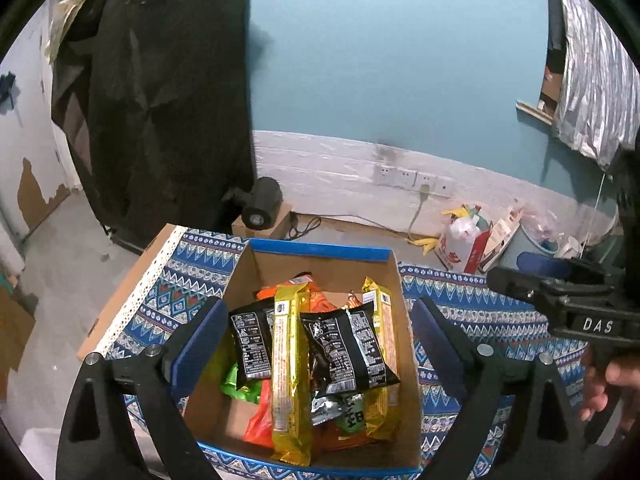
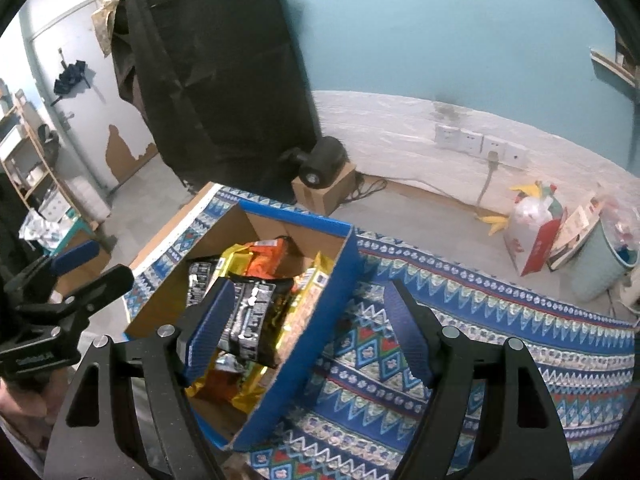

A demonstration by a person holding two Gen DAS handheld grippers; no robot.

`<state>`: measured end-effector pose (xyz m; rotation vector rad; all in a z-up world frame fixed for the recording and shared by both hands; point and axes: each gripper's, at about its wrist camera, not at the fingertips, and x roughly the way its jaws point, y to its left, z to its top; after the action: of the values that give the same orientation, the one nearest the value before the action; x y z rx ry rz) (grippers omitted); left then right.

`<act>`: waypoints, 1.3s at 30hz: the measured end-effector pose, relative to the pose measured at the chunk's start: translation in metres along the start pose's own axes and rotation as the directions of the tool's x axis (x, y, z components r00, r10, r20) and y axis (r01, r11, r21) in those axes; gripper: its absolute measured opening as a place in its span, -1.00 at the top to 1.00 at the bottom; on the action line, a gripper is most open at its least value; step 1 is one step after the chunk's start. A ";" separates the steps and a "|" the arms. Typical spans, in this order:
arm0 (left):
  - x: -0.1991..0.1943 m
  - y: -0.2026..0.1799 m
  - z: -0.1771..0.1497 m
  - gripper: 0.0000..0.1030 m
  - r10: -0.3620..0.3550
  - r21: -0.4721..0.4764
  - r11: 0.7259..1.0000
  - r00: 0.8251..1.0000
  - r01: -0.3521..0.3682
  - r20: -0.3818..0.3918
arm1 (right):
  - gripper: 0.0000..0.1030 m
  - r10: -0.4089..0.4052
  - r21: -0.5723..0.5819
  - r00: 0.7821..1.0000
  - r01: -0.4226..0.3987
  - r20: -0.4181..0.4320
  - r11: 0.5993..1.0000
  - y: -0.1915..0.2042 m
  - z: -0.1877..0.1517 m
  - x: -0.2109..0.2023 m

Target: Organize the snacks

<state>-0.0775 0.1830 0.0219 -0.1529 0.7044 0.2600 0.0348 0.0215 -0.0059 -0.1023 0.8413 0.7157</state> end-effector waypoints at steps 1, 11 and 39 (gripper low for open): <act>0.000 -0.003 0.000 -0.84 -0.002 0.006 1.000 1.000 0.002 -0.001 | -0.48 0.001 0.004 1.000 -0.001 0.000 1.000 -0.002 0.000 0.000; -0.001 -0.011 -0.001 -0.84 0.000 0.026 1.000 1.000 0.000 0.003 | -0.48 -0.006 0.016 1.000 0.006 0.001 1.000 -0.010 -0.002 -0.004; 0.000 -0.008 -0.001 -0.92 0.064 0.017 0.998 0.998 -0.064 -0.014 | -0.48 -0.029 0.003 0.999 0.029 -0.021 1.000 -0.011 -0.005 0.000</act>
<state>-0.0759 0.1756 0.0221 -0.1170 0.7261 0.3146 0.0390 0.0115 -0.0114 -0.1192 0.8599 0.6874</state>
